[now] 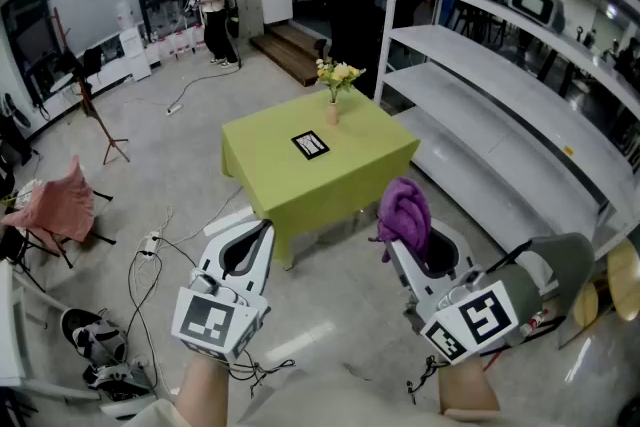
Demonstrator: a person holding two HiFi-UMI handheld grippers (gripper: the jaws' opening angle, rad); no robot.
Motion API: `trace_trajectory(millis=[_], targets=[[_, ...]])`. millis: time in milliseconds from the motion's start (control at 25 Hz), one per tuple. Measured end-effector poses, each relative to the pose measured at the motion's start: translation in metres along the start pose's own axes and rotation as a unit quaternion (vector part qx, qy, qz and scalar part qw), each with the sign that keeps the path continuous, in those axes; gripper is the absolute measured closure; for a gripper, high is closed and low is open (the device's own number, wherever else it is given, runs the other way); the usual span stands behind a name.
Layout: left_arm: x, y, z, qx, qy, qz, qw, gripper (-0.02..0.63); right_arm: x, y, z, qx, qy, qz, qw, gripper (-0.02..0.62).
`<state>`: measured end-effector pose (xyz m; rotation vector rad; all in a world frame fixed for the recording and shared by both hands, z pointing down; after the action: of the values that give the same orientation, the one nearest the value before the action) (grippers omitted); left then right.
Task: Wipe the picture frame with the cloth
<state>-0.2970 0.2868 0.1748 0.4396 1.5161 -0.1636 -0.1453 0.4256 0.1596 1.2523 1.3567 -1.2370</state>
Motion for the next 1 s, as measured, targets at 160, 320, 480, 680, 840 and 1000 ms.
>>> trace_trajectory(millis=[160,320,480,680,840,1000], targets=[[0.003,0.002,0.004,-0.004,0.01,0.0,0.9999,0.598,-0.004,0.009,-0.001,-0.002,0.002,0.013,1.0,0.462],[-0.001,0.006,0.009,-0.001,-0.004,-0.006,1.0,0.598,-0.007,0.02,-0.005,-0.005,-0.004,0.011,1.0,0.46],[-0.004,0.017,0.02,-0.007,-0.009,-0.001,0.9999,0.598,-0.016,0.039,-0.012,-0.01,-0.014,0.014,1.0,0.46],[-0.008,0.033,0.037,-0.001,-0.019,0.003,0.9998,0.598,-0.036,0.064,-0.023,-0.008,-0.032,0.02,0.999,0.459],[-0.014,0.048,0.047,-0.001,-0.019,0.006,0.9998,0.598,-0.048,0.077,-0.032,-0.004,-0.037,0.031,0.999,0.459],[-0.022,0.066,0.058,0.001,-0.022,0.008,0.9997,0.598,-0.06,0.092,-0.042,0.004,-0.043,0.043,0.998,0.459]])
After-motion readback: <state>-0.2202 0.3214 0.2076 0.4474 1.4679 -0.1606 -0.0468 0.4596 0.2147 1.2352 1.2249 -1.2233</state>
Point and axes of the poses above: the fingertips, and each gripper's own axes: z forward along the fingers, y to its right, x out of its top, the point moved 3 cm from there along -z, backward along the fingers, and after that the axes turned 1 degree about -z, right-handed, at the moved point
